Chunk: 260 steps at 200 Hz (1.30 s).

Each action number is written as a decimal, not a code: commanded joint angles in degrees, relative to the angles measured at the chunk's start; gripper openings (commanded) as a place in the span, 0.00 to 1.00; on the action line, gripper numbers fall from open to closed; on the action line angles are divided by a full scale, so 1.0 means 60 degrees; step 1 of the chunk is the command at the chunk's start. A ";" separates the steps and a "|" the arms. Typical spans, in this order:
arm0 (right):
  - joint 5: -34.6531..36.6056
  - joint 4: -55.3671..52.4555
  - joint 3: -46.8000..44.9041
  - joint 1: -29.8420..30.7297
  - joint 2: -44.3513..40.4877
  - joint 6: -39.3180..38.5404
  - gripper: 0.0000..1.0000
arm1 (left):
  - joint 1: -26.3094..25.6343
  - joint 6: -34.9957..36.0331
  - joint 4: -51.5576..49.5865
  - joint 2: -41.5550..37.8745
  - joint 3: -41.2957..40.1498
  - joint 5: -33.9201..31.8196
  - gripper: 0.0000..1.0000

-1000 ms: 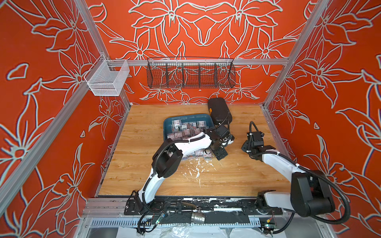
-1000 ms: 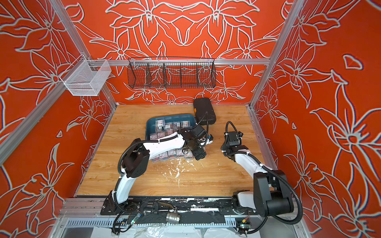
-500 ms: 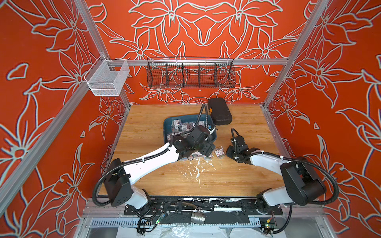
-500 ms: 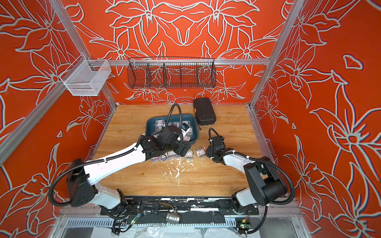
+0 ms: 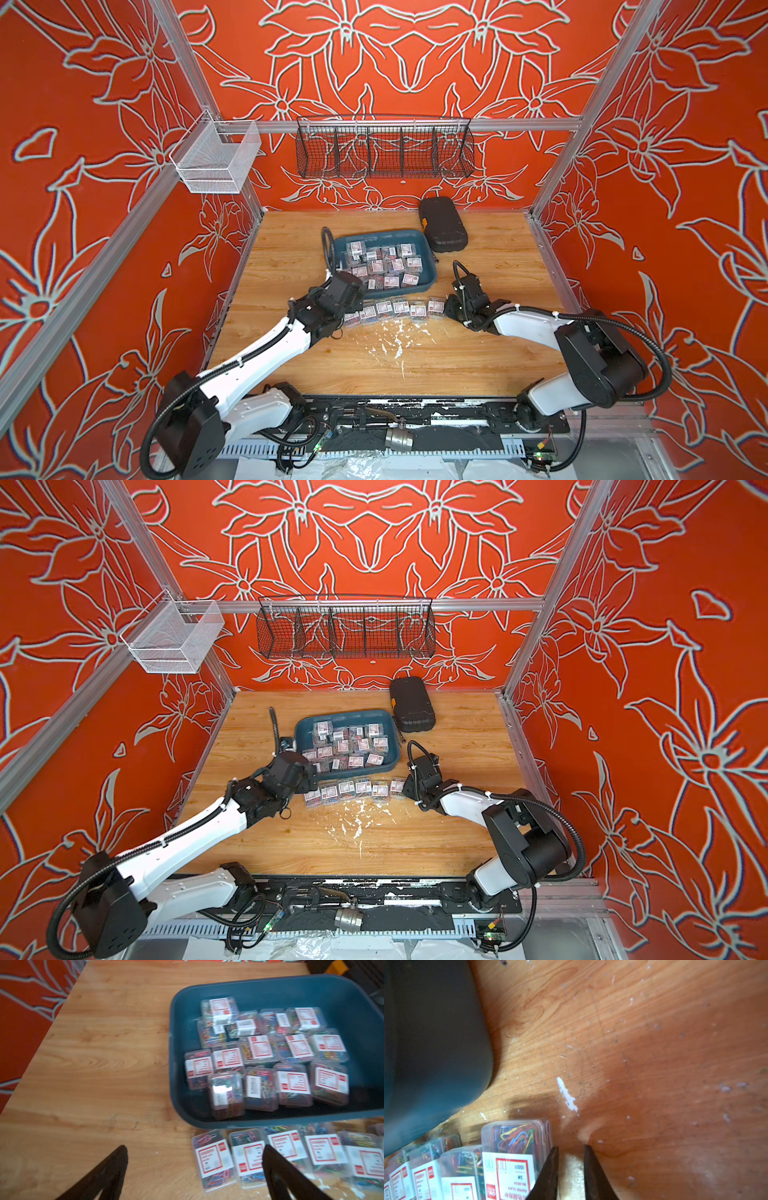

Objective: Take the paper clips out of the storage box
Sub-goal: Place the boxed paper clips at the center of the board, then pick up the boxed paper clips from the storage box.

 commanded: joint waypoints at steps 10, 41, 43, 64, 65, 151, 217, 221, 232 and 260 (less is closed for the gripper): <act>0.0288 -0.0708 0.0358 0.0315 0.0325 0.0065 0.24 | 0.0701 -0.0301 0.1127 -0.0669 -0.0664 0.0769 0.98; 0.0427 -0.0886 0.0626 0.0482 0.0451 -0.0065 0.23 | 0.0834 0.0115 0.1129 -0.0144 0.0129 0.1332 0.98; 0.0452 -0.0911 0.0648 0.0482 0.0449 -0.0075 0.23 | 0.0849 0.0152 0.1113 -0.0038 0.0213 0.1381 0.98; 0.0901 -0.1284 0.0716 0.0483 0.0157 -0.0167 0.23 | 0.0926 0.0303 0.0798 0.1206 0.1330 0.1797 0.98; 0.0962 -0.1337 0.0733 0.0482 0.0115 -0.0181 0.23 | 0.0934 0.0294 0.0767 0.1261 0.1391 0.1807 0.98; 0.4964 -0.3082 0.1049 0.0129 -0.2555 -0.2020 0.47 | 0.1668 -0.1329 -0.3034 0.8593 0.8623 0.1656 0.91; 0.6949 -0.2327 0.0914 -0.0727 -0.2423 -0.2906 0.62 | 0.2191 -0.2070 -0.3694 1.0785 1.0798 0.1915 0.88; 0.6966 -0.2279 0.0948 -0.0755 -0.2321 -0.2898 0.62 | 0.2229 -0.2060 -0.3674 1.0846 1.0869 0.1978 0.88; 0.7217 -0.2418 0.1162 -0.0757 -0.2007 -0.2727 0.62 | 0.2274 -0.2069 -0.3728 1.1055 1.1098 0.2054 0.88; 0.7307 -0.2984 0.1654 -0.0767 -0.1467 -0.2540 0.61 | 0.2289 -0.1616 -0.3565 1.1400 1.1520 0.2343 0.88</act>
